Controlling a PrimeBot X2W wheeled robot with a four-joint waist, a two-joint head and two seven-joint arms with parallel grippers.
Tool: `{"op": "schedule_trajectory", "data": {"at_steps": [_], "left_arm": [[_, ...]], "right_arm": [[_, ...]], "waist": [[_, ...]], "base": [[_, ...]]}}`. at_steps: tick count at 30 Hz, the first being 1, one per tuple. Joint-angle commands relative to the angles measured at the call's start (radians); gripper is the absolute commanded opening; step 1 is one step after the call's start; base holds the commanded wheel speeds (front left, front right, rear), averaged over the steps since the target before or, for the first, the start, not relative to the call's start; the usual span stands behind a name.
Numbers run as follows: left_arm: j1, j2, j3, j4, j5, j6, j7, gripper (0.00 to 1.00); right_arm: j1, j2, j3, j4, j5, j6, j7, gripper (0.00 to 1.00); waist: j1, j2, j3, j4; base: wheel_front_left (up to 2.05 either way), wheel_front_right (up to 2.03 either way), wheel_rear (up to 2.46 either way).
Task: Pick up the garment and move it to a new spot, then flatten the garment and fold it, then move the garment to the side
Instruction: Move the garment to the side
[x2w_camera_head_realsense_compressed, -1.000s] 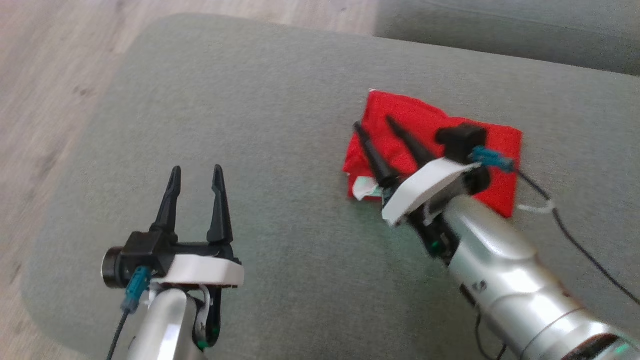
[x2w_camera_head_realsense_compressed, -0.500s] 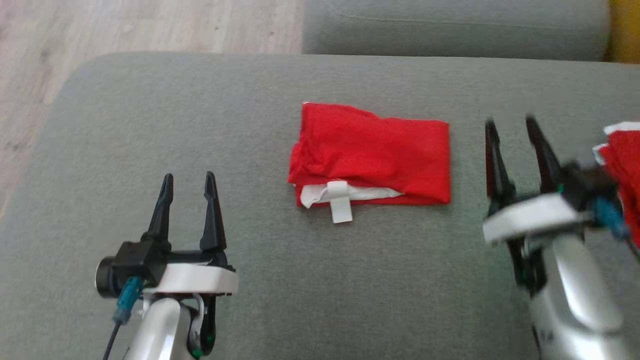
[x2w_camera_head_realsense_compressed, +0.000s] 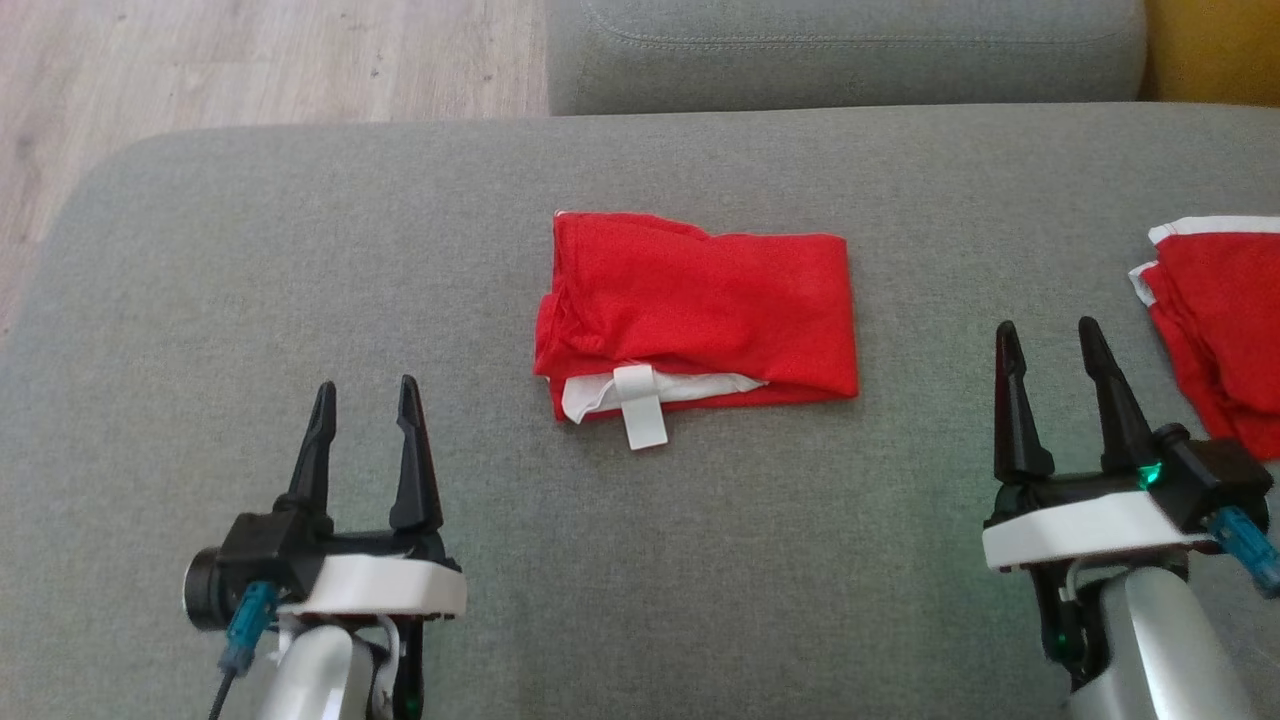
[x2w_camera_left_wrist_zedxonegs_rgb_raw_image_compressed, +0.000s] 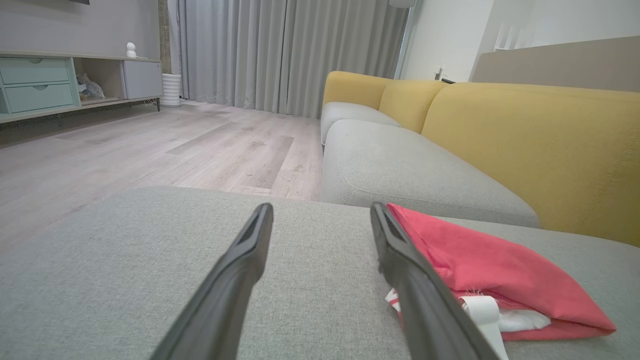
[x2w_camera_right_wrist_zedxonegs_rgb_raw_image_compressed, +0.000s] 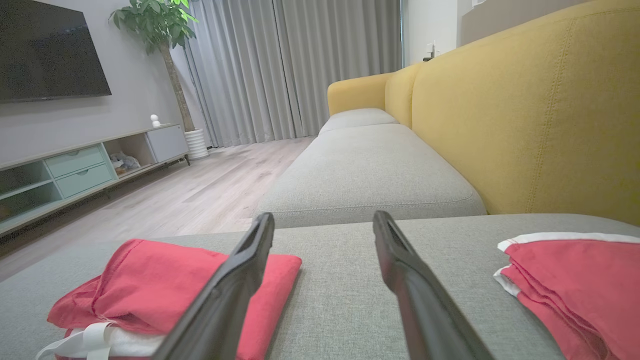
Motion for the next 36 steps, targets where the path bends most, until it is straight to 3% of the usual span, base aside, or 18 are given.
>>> {"op": "schedule_trajectory", "data": {"at_steps": [1, 12, 21, 30, 31, 32, 36], "left_arm": [[-0.028, 0.008, 0.031, -0.035, 0.002, 0.004, -0.005, 1.0], [-0.081, 0.008, -0.009, -0.051, -0.012, 0.006, -0.005, 1.0], [-0.127, 0.008, -0.062, -0.044, -0.036, 0.014, -0.005, 1.0], [-0.138, 0.008, -0.076, -0.035, -0.045, 0.023, -0.005, 1.0], [-0.139, 0.008, -0.076, -0.034, -0.046, 0.023, -0.005, 1.0], [-0.139, 0.008, -0.075, -0.033, -0.046, 0.024, -0.005, 1.0], [-0.135, 0.008, -0.082, -0.017, -0.035, 0.024, -0.005, 1.0]], "right_arm": [[-0.027, 0.003, 0.025, -0.039, 0.01, 0.007, -0.006, 1.0], [-0.136, 0.003, 0.05, 0.012, 0.002, 0.007, 0.07, 1.0], [-0.3, 0.003, 0.025, 0.235, -0.004, 0.007, 0.217, 1.0], [-0.342, 0.003, 0.052, 0.418, -0.008, 0.007, 0.299, 1.0], [-0.345, 0.003, 0.058, 0.43, -0.007, 0.007, 0.299, 0.39], [-0.348, 0.003, 0.06, 0.439, -0.009, 0.007, 0.293, 0.0], [-0.365, 0.003, 0.054, 0.454, -0.048, 0.007, 0.247, 0.0]], "waist": [[0.0, 0.0, 0.002, 0.003], [0.0, 0.0, 0.096, 0.059], [0.0, 0.0, 0.176, 0.134], [0.0, 0.0, 0.178, 0.166], [0.0, 0.0, 0.175, 0.167], [0.0, 0.0, 0.173, 0.167], [0.0, 0.0, 0.155, 0.156]], "base": [[0.0, 0.0, 0.0], [0.0, 0.0, 0.0], [0.0, 0.0, 0.0], [0.0, 0.0, 0.0], [0.0, 0.0, 0.0], [0.0, 0.0, 0.0], [0.0, 0.0, 0.0]]}}
